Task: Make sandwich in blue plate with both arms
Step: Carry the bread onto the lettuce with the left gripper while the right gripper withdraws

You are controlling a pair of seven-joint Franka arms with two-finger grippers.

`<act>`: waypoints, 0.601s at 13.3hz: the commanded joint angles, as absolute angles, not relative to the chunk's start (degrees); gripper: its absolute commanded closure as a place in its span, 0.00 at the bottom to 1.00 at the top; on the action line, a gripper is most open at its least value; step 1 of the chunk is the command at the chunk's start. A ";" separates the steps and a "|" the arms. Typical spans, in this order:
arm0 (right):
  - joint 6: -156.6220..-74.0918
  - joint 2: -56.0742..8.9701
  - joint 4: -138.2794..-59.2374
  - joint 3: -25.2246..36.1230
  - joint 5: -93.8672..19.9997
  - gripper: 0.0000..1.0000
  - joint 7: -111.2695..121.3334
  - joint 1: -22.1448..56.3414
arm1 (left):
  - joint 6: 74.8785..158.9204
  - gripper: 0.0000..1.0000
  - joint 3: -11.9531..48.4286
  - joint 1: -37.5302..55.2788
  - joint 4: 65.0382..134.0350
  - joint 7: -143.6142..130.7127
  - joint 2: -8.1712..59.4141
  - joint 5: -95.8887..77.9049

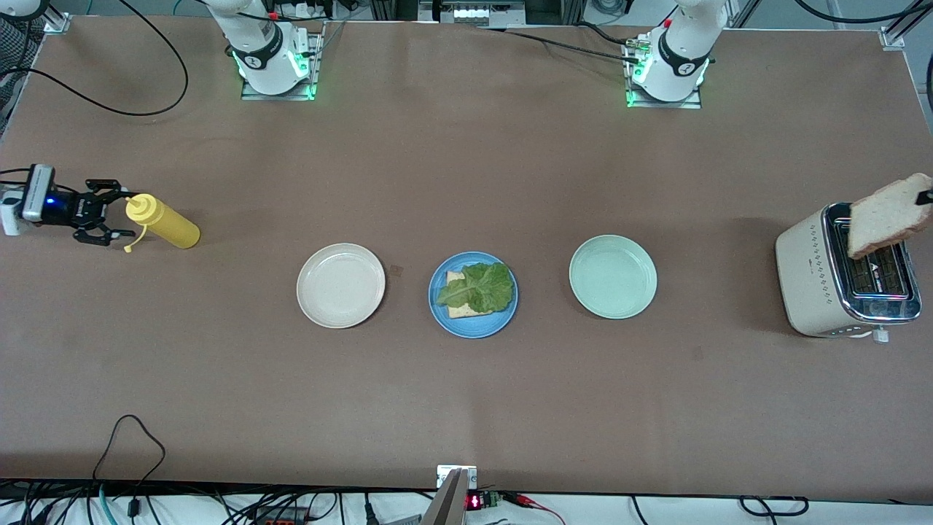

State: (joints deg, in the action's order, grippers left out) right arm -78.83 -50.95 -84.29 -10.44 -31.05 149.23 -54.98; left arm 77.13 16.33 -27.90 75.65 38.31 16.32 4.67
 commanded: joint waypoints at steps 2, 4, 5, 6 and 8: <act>-74.19 -46.33 -80.52 -13.87 -27.96 0.00 141.36 -55.11 | 74.36 0.94 27.56 -26.37 75.49 38.33 18.45 5.72; -72.61 -42.47 -79.37 -16.51 -26.98 0.00 135.47 -55.11 | 75.23 0.98 30.49 -21.56 75.41 32.73 21.78 3.79; -71.99 -40.02 -79.28 -17.83 -26.90 0.00 131.52 -55.02 | 76.45 0.99 30.41 -18.92 75.32 28.69 23.45 -1.01; -71.46 -37.38 -79.28 -19.67 -26.46 0.00 127.83 -55.02 | 79.86 0.99 30.41 -17.59 75.50 25.87 24.86 -4.36; -70.14 -32.63 -79.28 -23.01 -26.46 0.00 120.89 -54.85 | 85.94 0.99 30.50 -14.52 76.46 22.43 27.85 -12.09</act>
